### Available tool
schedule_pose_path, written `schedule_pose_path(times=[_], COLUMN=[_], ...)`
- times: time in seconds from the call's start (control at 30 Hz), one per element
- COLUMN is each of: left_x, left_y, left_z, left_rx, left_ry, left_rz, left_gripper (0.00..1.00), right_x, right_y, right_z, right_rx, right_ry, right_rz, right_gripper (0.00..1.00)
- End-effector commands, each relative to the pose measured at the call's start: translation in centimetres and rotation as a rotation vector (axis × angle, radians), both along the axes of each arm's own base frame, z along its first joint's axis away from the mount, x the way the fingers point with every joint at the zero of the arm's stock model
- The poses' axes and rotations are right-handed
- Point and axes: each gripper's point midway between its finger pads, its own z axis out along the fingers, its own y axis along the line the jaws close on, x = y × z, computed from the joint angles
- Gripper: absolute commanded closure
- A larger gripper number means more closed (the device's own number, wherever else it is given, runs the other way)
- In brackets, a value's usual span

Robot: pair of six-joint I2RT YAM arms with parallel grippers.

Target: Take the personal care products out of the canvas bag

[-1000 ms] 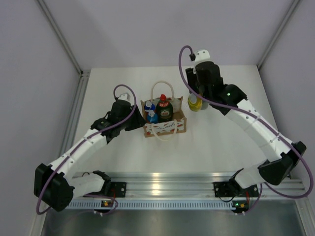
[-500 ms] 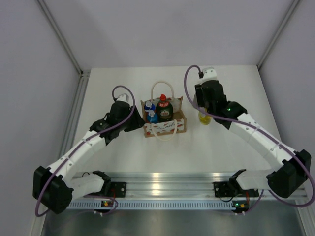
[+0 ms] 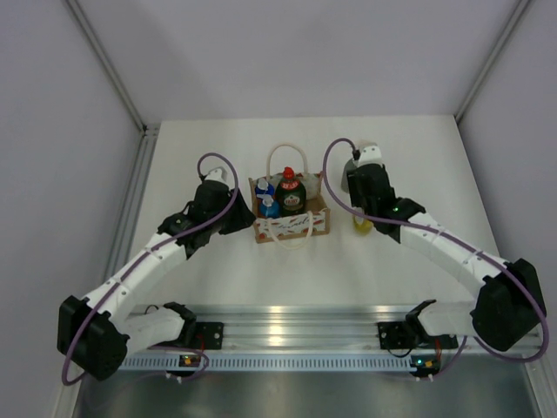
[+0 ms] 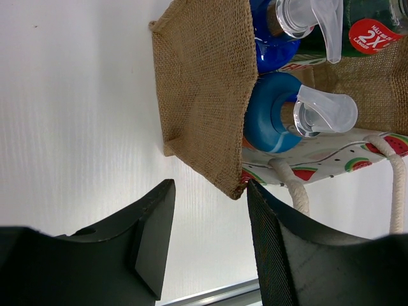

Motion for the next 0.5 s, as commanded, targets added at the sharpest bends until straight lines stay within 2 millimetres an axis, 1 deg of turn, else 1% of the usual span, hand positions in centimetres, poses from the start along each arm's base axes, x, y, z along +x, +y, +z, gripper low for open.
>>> schedule_pose_path(times=[0.0,0.1,0.37,0.47], left_x=[0.2,0.1,0.1,0.1], left_y=[0.1,0.1,0.1,0.1], left_z=[0.6,0.5,0.7,0.7], left_rx=[-0.003,-0.002,-0.005,-0.003], left_ry=[-0.044,-0.044,-0.048,-0.051], left_rz=[-0.003,-0.006,-0.007,-0.010], left_gripper=[0.47,0.47,0.48,0.48], right_x=[2.4,2.5,2.7,2.9], right_y=[-0.4,-0.8,-0.8,-1.4], right_z=[5.5,4.4,3.7,3.5], right_rx=[0.168,0.175,0.188,0.209], right_ry=[-0.216,-0.196,-0.176,-0.169], right_rz=[-0.051,-0.054,-0.042,-0.053], right_gripper=[1.00,1.00,1.00,1.00])
